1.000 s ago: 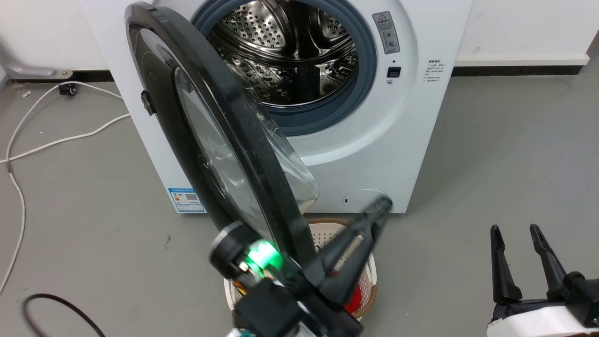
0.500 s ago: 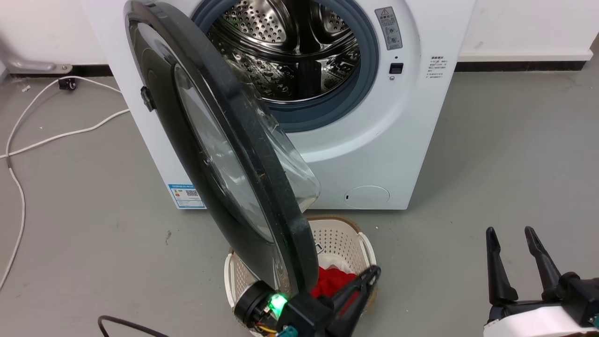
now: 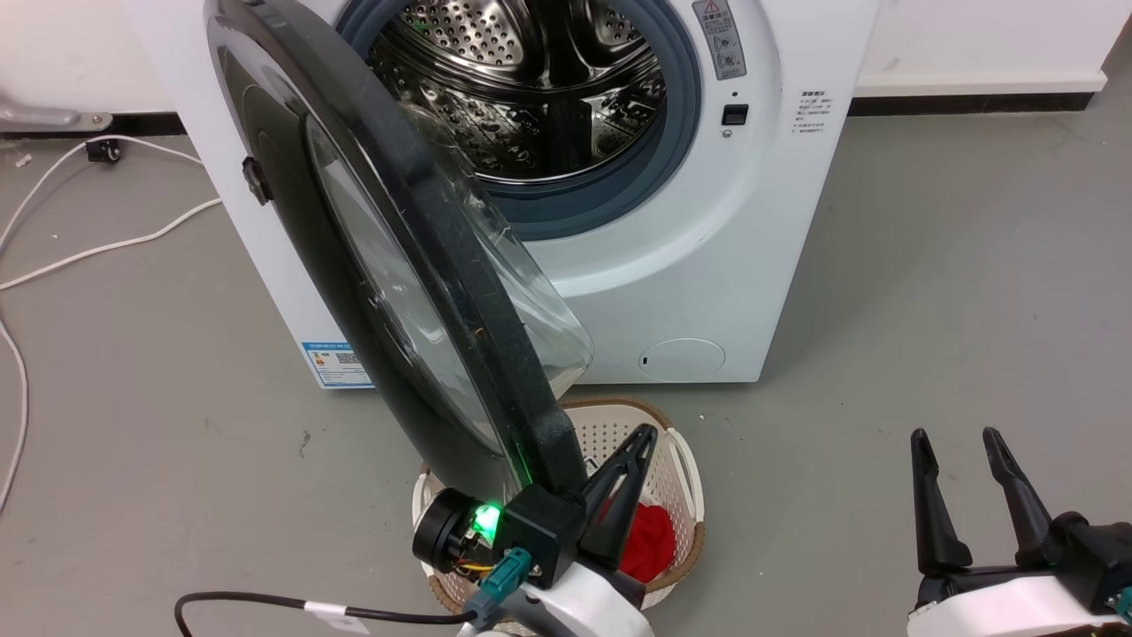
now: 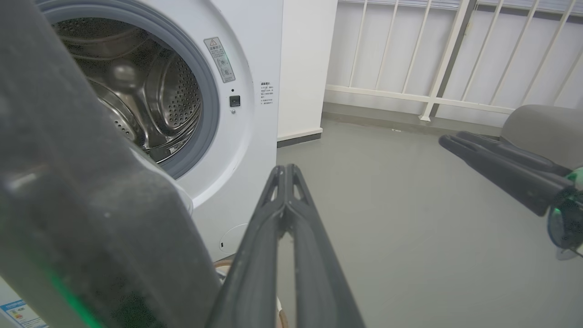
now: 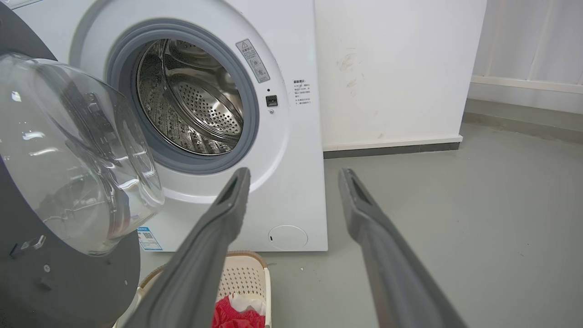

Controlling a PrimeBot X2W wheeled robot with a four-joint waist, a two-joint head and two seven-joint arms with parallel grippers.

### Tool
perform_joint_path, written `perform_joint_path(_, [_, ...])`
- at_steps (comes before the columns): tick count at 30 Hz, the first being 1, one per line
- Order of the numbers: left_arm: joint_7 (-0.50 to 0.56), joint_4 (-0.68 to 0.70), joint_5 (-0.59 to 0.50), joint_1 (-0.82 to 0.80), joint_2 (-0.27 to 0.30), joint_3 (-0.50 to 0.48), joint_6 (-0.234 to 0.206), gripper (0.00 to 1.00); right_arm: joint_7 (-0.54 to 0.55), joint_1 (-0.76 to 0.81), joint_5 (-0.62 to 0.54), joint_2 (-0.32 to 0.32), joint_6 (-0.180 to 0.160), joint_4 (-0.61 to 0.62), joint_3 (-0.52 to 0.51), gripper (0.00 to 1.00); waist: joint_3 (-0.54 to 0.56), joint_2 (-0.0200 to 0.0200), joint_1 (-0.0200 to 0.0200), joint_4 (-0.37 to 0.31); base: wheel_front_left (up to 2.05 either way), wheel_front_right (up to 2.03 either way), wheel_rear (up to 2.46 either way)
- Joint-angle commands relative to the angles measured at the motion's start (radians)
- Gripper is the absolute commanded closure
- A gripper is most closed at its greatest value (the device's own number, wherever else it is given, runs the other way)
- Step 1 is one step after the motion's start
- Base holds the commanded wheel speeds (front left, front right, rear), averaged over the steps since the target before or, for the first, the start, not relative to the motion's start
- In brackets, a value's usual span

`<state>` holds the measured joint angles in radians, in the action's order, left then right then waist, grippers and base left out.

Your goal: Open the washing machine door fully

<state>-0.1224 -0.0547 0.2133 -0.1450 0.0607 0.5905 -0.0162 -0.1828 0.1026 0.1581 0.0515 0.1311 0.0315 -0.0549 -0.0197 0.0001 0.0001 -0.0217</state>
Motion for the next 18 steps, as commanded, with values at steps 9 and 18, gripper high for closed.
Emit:
perform_joint_path(9, [-0.041,-0.053,0.026,-0.008,0.003,-0.024,-0.049,1.0,0.0,-0.018,0.015,-0.002,-0.001,-0.01,0.002,0.0,-0.004,-0.0001,-0.0001,0.001,0.0,0.0,0.0])
perform_joint_path(18, [-0.033,-0.001,0.033,0.047,0.045,-0.056,-0.093,1.0,-0.001,-0.011,0.021,-0.002,-0.001,-0.016,0.001,0.0,0.001,-0.0001,-0.0001,0.017,0.0,0.0,0.0])
